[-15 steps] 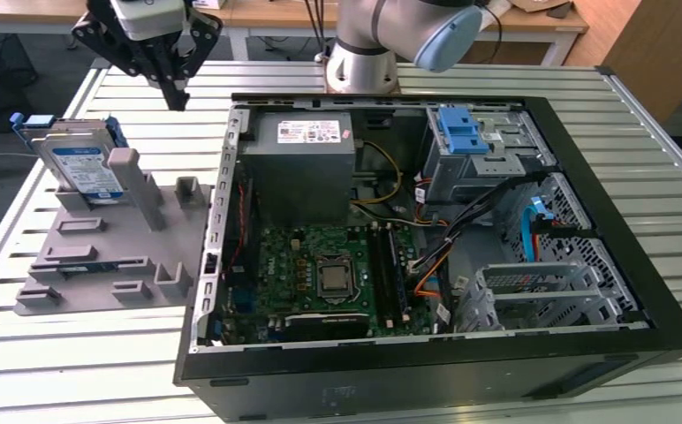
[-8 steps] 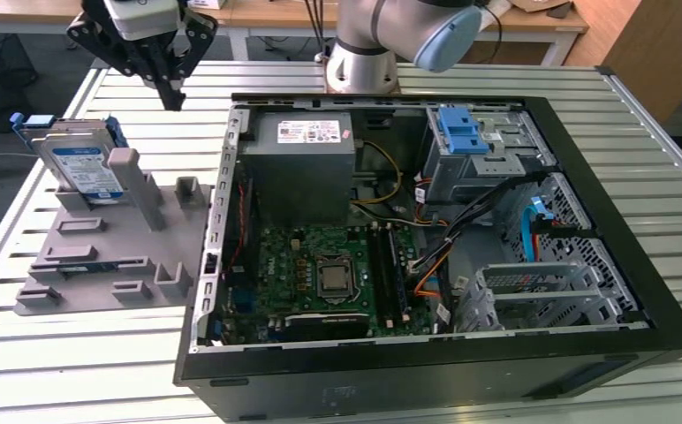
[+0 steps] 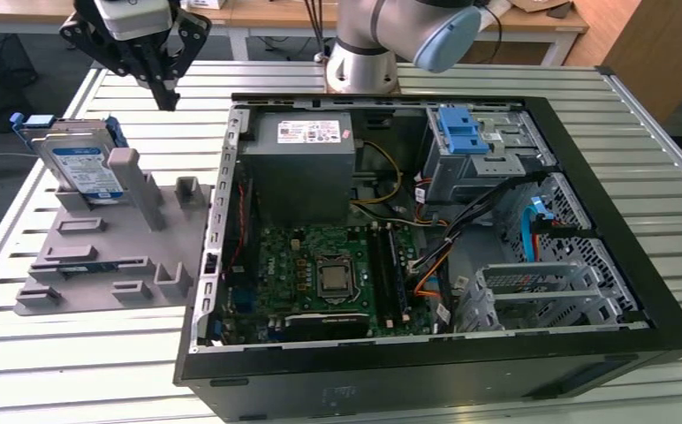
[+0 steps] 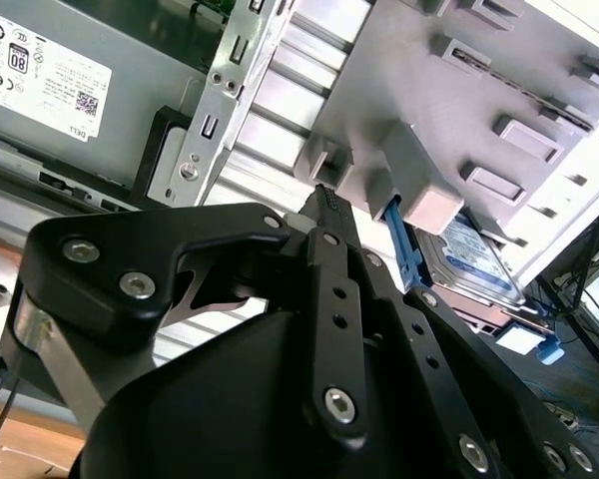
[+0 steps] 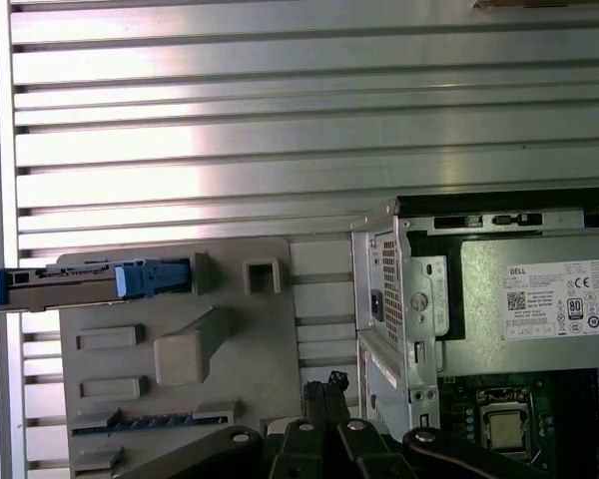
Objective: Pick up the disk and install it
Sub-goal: 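Reach for the disk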
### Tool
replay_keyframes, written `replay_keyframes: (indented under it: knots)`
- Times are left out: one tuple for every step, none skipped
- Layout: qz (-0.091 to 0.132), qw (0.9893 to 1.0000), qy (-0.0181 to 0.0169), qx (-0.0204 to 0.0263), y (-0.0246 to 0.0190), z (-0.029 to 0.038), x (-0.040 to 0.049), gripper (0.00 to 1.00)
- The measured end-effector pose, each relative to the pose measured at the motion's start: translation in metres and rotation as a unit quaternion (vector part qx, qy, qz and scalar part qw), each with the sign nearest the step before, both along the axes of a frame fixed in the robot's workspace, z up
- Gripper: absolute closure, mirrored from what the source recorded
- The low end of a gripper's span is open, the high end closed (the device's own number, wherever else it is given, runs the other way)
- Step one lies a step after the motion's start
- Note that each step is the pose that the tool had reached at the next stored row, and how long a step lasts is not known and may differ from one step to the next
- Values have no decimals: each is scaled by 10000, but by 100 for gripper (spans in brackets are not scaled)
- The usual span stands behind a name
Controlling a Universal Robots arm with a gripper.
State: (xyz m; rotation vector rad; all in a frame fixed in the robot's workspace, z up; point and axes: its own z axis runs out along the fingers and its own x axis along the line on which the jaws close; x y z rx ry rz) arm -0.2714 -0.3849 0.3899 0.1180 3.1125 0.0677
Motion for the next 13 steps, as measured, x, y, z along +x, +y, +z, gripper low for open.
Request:
replay_keyframes:
  knots:
    - [0, 10000, 0, 0, 0, 0, -8, 89]
    - [0, 10000, 0, 0, 1, 0, -17, 89]
    - [0, 10000, 0, 0, 1, 0, -24, 89]
    - [0, 10000, 0, 0, 1, 0, -31, 89]
    - [0, 10000, 0, 0, 2, 0, -37, 89]
    - [0, 10000, 0, 0, 2, 0, -44, 89]
    - [0, 10000, 0, 0, 3, 0, -52, 89]
    - [0, 10000, 0, 0, 3, 0, -61, 89]
    - [0, 10000, 0, 0, 5, 0, -68, 89]
    - [0, 10000, 0, 0, 12, -1, -69, 89]
    - [0, 10000, 0, -1, 16, 0, -72, 89]
    - [0, 10000, 0, -1, 21, 0, -79, 89]
    - [0, 10000, 0, -1, 25, 0, -86, 89]
